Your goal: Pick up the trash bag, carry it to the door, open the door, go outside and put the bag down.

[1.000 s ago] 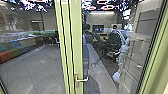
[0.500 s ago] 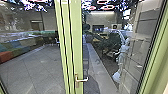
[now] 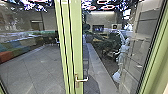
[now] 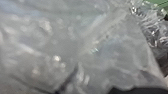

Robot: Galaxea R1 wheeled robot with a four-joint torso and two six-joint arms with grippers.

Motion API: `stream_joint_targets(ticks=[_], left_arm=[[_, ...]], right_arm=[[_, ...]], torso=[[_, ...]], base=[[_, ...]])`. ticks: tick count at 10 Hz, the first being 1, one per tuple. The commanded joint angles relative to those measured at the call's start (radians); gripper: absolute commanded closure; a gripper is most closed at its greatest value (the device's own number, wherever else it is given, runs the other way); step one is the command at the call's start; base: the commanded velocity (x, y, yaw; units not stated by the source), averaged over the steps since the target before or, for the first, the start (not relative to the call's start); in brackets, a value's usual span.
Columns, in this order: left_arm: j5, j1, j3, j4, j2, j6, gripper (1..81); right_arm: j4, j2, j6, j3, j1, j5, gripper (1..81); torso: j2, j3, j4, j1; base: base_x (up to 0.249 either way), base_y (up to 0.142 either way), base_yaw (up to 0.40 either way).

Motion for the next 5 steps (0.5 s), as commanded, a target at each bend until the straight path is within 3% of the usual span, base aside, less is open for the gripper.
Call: stream_joint_targets(ticks=[1, 2, 3, 5], left_arm=[[0.072, -0.063, 0.006, -0.008, -0.005, -0.005, 81.1], [0.072, -0.063, 0.005, -0.008, -0.005, -0.005, 81.1], [0.072, -0.063, 0.005, -0.009, -0.007, -0.007, 81.1], [0.070, -0.063, 0.005, -0.009, -0.007, -0.007, 81.1]], right_arm=[[0.061, -0.119, 0.168, 0.154, 0.376, -0.390, 1.0], [0.059, -0.103, 0.229, 0.153, 0.467, -0.476, 1.0], [0.050, -0.090, 0.290, 0.145, 0.536, -0.518, 1.0], [0.047, -0.072, 0.372, 0.108, 0.643, -0.540, 1.0]], torso=[[0.000, 0.000, 0.000, 0.000], [0.000, 0.000, 0.000, 0.000], [0.000, 0.000, 0.000, 0.000], [0.000, 0.000, 0.000, 0.000]], base=[[0.000, 0.000, 0.000], [0.000, 0.000, 0.000], [0.000, 0.000, 0.000], [0.000, 0.000, 0.000]])
